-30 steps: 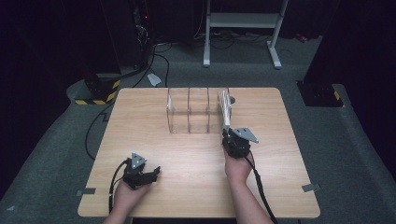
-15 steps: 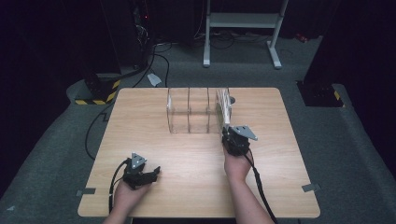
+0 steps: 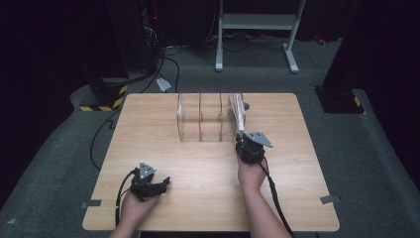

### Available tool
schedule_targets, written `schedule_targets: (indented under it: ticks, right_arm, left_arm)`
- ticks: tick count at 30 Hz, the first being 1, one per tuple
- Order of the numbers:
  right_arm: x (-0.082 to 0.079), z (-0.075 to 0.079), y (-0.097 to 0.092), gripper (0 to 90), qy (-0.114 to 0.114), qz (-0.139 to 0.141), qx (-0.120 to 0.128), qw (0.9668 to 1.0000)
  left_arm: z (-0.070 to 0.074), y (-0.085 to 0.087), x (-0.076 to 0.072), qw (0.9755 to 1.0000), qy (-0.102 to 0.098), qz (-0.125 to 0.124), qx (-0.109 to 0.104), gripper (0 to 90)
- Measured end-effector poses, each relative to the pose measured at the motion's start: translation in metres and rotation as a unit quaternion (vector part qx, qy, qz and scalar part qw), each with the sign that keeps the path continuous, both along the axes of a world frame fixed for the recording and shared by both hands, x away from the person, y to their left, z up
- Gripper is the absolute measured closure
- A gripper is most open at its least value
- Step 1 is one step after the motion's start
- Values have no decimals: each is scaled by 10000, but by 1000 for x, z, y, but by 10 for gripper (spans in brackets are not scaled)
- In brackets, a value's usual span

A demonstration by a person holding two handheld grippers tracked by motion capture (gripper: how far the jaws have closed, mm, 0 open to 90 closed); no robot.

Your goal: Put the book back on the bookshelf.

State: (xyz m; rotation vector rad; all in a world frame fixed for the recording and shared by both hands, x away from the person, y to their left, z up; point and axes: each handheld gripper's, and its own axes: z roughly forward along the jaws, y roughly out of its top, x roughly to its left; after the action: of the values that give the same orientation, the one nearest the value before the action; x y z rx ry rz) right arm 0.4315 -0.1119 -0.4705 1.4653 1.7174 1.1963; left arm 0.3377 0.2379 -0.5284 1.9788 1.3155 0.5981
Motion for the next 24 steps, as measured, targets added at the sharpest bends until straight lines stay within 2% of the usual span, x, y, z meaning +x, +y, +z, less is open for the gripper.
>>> schedule_targets:
  ticks: [24]
  right_arm:
    - [2,1,2,705,-28,8,-34,10000]
  left_arm:
    - [0,0,0,10000,0,-2,2,245]
